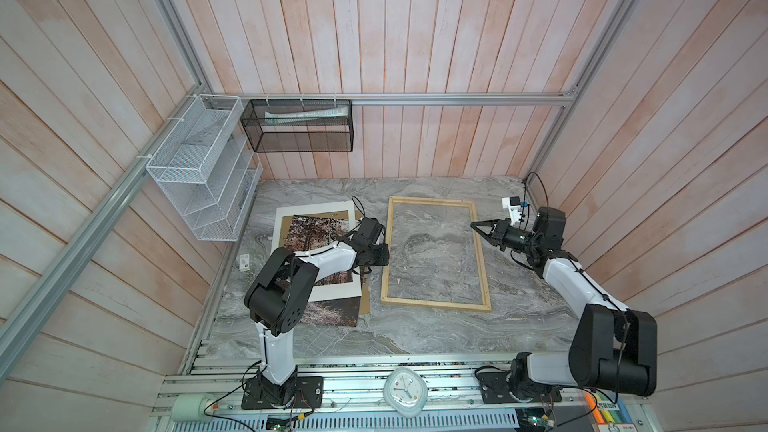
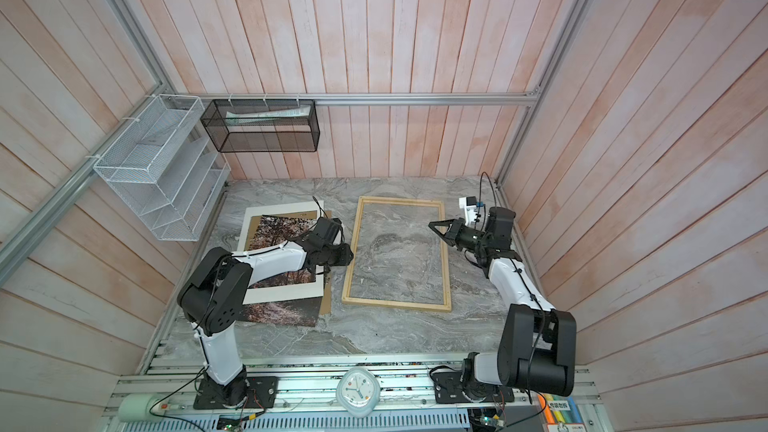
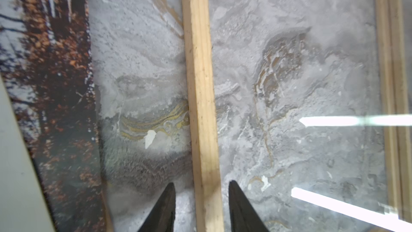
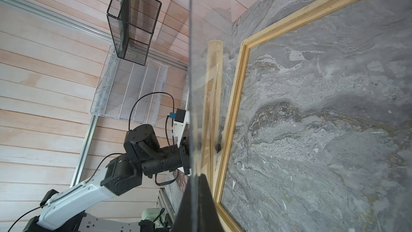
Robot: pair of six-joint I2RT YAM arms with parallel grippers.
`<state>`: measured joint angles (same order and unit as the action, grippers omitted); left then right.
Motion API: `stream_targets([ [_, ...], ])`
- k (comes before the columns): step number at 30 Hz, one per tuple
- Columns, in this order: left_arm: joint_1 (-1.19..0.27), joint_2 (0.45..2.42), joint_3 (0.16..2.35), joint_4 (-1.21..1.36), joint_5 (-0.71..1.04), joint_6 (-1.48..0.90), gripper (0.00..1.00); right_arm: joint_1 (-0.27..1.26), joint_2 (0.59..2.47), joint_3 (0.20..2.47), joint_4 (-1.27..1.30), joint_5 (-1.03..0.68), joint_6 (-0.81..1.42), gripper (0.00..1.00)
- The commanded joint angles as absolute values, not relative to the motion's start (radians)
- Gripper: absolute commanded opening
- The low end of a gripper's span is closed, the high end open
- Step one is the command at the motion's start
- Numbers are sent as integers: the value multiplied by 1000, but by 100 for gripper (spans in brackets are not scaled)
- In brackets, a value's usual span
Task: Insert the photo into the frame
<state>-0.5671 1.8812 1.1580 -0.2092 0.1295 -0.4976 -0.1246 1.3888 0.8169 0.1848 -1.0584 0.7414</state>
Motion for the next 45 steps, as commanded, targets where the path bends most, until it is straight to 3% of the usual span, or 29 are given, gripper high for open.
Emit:
stream_targets([
  [1, -564, 1841, 1152, -181, 155, -512, 42, -118, 1410, 823, 287, -1064, 765, 1],
  [22, -555, 1803, 1156, -241, 43, -498, 44, -66, 1483, 796, 356, -1049, 789, 0],
  [28, -555, 1800, 1149, -234, 51, -492, 53, -64, 1491, 785, 356, -1051, 784, 0],
  [45, -555, 1852, 1141, -210, 115, -503, 51, -63, 1555, 779, 345, -1063, 749, 0],
])
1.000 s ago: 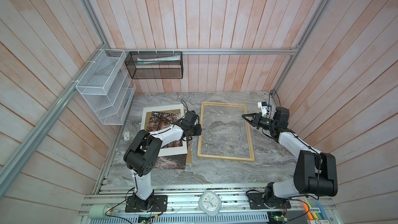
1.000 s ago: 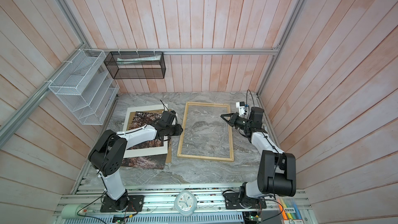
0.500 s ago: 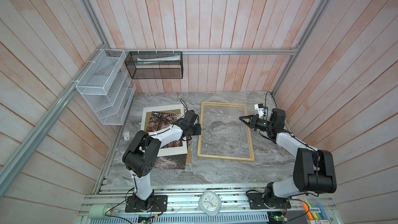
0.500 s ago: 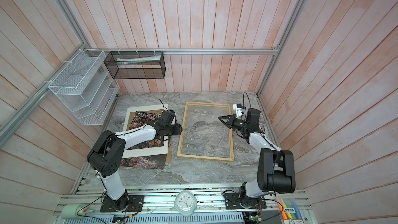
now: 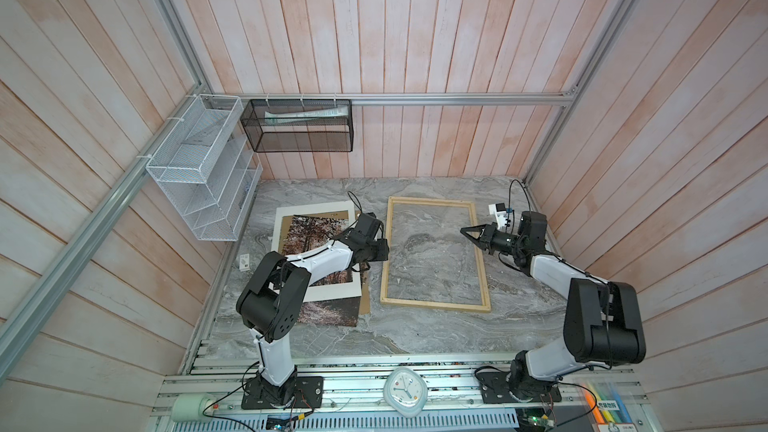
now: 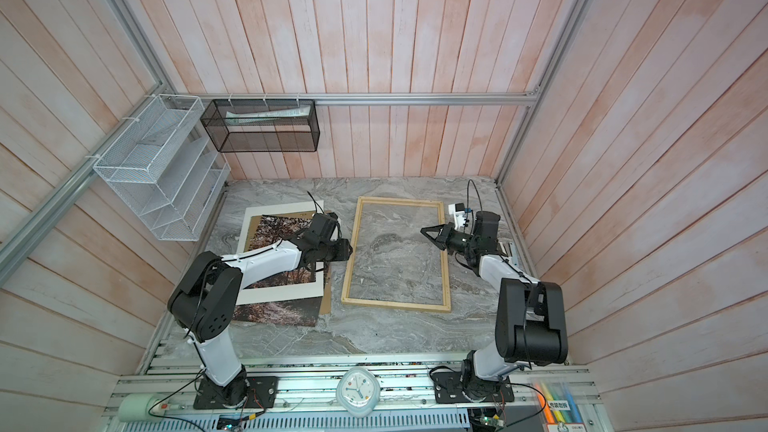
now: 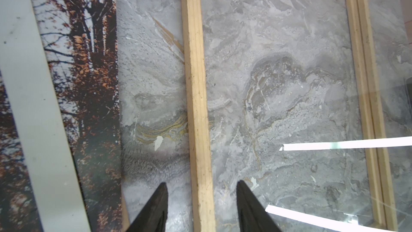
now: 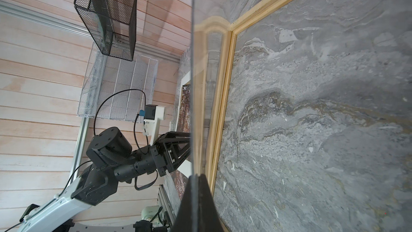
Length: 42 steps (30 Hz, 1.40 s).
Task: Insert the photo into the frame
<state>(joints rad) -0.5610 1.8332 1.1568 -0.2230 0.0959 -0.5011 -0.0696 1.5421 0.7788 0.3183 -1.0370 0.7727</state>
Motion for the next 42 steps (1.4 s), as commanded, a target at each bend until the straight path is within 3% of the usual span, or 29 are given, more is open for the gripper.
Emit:
stream_targets([
  [1, -555, 1854, 1140, -206, 118, -504, 51, -62, 1562, 781, 345, -1065, 747, 0],
  [42, -555, 1920, 1138, -137, 228, -530, 50, -55, 1671, 793, 419, -1179, 706, 0],
])
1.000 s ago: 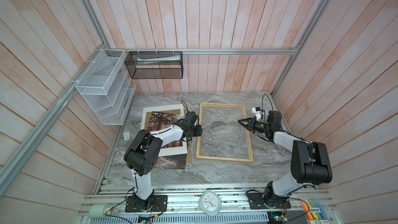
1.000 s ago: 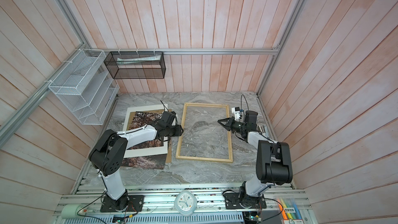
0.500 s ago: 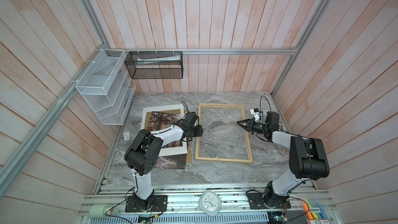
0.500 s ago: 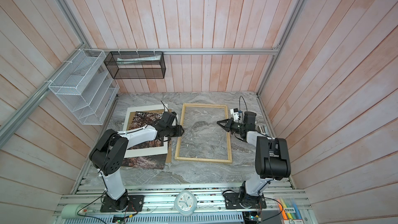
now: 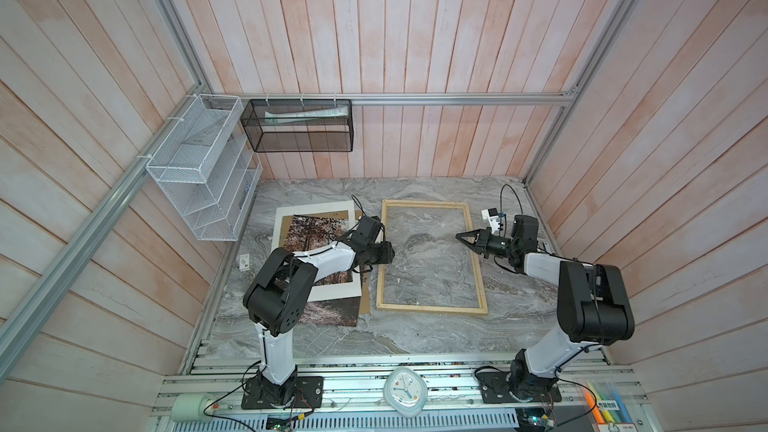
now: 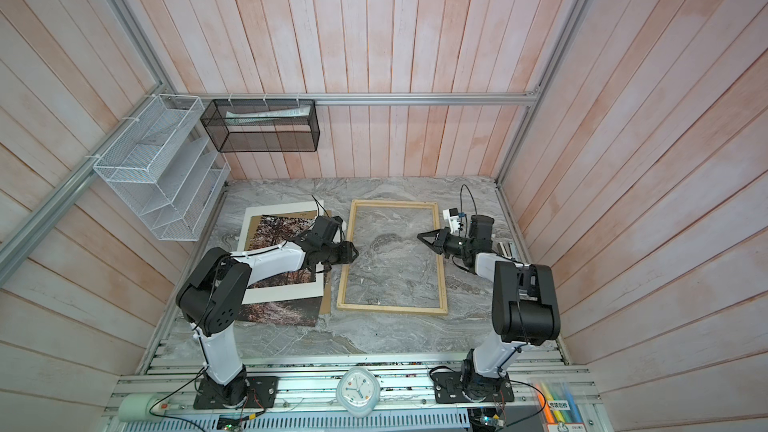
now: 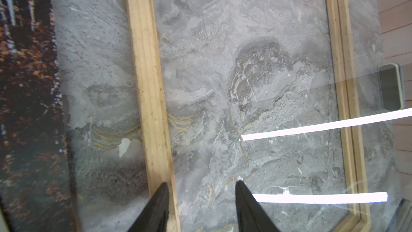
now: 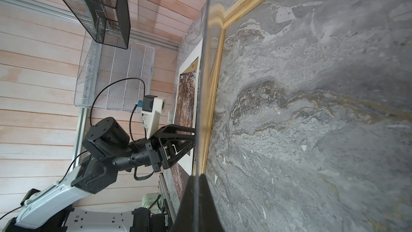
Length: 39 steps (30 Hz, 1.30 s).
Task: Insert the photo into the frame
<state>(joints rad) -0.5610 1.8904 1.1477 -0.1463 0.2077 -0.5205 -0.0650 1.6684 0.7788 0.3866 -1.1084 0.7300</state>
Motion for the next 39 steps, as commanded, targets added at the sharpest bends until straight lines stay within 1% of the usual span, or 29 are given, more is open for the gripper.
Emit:
stream_targets([
  [1, -555, 1920, 1140, -137, 229, -531, 50, -55, 1668, 793, 419, -1182, 704, 0],
  [9, -555, 1913, 1139, -137, 224, -535, 50, -54, 1657, 793, 420, -1194, 701, 0],
  [18, -540, 1826, 1090, -126, 141, -546, 51, -54, 1664, 788, 420, -1189, 701, 0],
  [23, -531, 1818, 1086, -159, 114, -532, 50, -53, 1671, 790, 420, -1187, 699, 0],
  [39, -529, 1859, 1076, -129, 195, -535, 48, -38, 1681, 816, 386, -1204, 658, 0],
])
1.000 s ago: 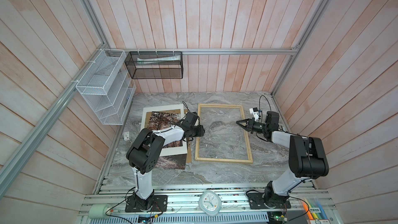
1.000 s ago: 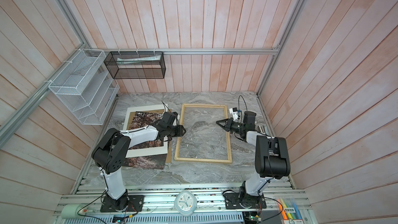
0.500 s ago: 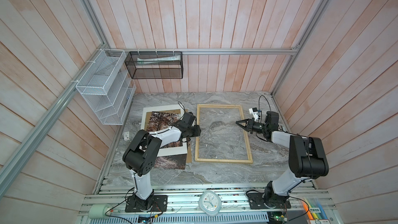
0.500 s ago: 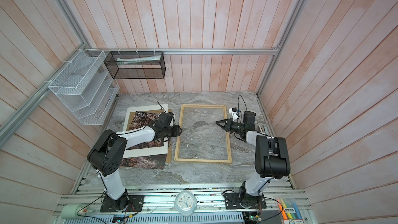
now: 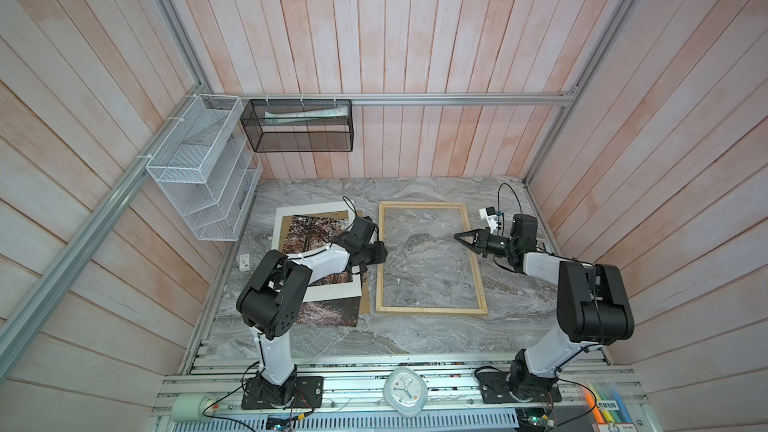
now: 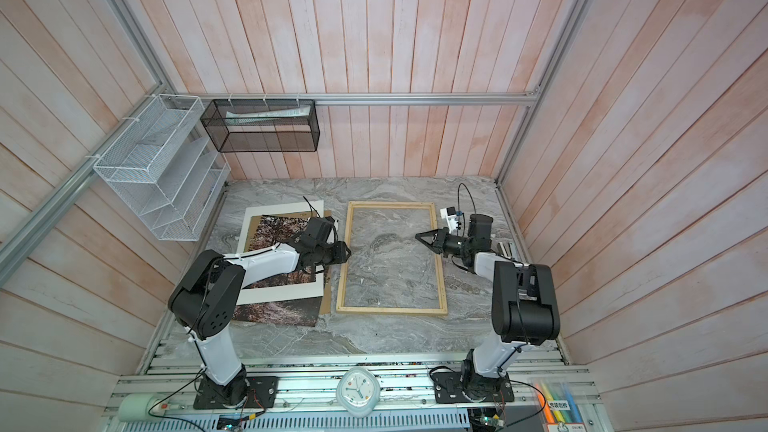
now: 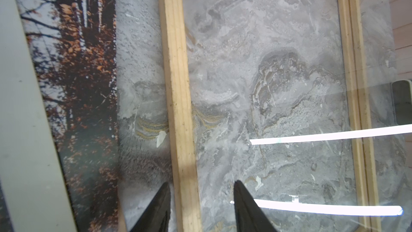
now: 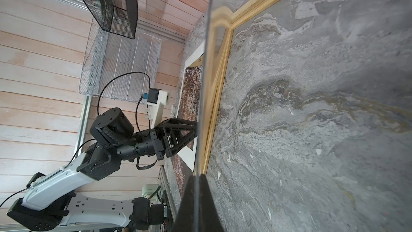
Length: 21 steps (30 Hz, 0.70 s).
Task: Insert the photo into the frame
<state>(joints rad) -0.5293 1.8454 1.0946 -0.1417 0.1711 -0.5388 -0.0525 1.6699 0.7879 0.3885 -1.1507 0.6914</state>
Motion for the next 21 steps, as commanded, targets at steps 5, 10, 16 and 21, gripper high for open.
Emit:
stream_targets([
  [5, -529, 1861, 1078, -126, 213, -528, 47, -31, 1701, 830, 388, -1208, 650, 0],
  [10, -528, 1870, 1080, -116, 236, -525, 47, -28, 1740, 847, 390, -1220, 633, 0],
  [16, -520, 1869, 1078, -108, 241, -537, 47, -27, 1789, 865, 373, -1223, 607, 0],
  [21, -514, 1830, 1074, -128, 195, -532, 57, -28, 1802, 866, 368, -1214, 599, 0],
])
